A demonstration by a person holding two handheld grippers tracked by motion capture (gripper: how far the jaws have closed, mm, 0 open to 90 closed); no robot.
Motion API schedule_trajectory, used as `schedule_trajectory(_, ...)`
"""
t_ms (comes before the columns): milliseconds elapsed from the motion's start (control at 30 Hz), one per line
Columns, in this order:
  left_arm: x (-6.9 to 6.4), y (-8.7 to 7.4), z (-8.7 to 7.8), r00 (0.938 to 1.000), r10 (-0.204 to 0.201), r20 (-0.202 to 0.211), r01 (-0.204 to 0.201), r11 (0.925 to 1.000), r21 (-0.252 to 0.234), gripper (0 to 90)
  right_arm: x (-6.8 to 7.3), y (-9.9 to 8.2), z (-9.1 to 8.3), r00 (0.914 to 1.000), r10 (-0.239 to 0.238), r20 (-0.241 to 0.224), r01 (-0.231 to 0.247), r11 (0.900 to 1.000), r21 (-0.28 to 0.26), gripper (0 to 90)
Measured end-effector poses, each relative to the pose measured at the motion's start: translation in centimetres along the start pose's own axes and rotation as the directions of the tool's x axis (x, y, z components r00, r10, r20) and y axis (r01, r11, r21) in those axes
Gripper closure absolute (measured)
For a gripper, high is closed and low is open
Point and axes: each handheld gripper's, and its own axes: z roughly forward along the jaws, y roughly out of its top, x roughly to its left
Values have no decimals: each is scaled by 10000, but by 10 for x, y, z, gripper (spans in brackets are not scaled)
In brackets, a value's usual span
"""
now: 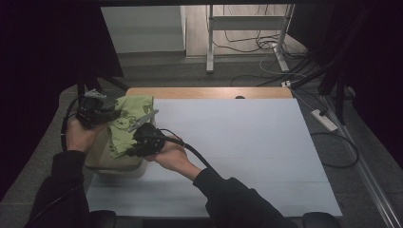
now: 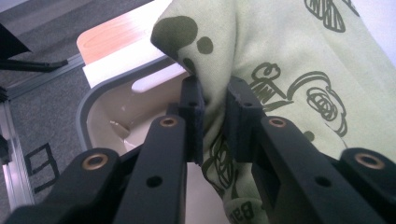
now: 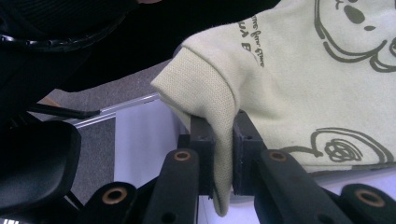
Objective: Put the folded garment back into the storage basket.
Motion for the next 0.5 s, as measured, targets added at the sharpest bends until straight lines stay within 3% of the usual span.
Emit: schedule_trajectory(500,11,-16,3,9993,-341,-119,344,9991,257,784,3,-1,21,10000,10,-3,-10,9998,211,813)
